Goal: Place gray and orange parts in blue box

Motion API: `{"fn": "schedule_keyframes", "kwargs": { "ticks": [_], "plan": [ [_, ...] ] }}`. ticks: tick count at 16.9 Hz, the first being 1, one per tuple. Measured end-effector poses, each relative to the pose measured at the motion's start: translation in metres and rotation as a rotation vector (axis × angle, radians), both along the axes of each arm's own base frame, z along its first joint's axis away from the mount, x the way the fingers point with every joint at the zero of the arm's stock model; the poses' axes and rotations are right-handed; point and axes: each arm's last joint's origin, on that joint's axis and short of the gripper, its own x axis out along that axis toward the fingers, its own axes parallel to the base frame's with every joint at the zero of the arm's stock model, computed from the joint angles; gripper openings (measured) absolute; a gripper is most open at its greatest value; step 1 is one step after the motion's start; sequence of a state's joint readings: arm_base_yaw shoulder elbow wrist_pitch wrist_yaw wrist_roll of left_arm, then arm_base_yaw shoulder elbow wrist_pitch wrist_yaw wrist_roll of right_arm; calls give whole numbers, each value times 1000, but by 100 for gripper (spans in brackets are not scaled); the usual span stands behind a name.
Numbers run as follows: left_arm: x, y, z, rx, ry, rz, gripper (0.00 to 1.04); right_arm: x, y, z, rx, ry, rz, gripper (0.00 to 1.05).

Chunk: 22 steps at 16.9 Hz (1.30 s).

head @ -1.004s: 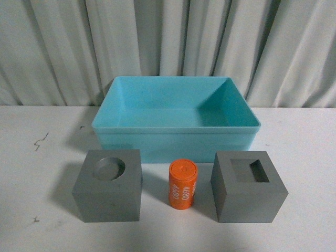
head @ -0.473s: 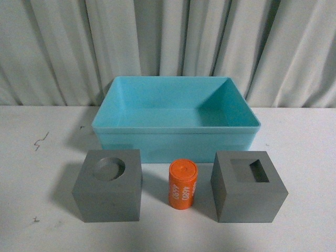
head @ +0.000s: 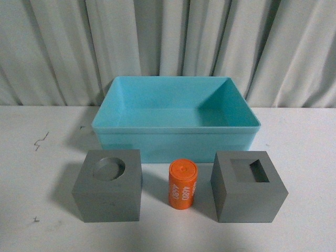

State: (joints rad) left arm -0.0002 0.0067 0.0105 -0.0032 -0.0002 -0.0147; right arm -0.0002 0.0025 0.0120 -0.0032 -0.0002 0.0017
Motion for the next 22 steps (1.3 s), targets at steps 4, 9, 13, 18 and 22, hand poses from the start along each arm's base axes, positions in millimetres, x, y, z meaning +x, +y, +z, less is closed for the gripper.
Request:
{"fn": "schedule_keyframes", "kwargs": {
  "ticks": [4,9,13,18,22],
  "plan": [
    [0,0,0,0,0,2,98,4,-4,0,94,236,-109,98],
    [0,0,0,0,0,0,98,122,-12,43,173,390,50,98],
    [0,0,0,0,0,0,98,166,40,-6,173,532,194,98],
    [0,0,0,0,0,0,98,186,69,-50,200,664,195,98],
    [0,0,0,0,0,0,98,204,73,-64,193,707,169,98]
  ]
}}
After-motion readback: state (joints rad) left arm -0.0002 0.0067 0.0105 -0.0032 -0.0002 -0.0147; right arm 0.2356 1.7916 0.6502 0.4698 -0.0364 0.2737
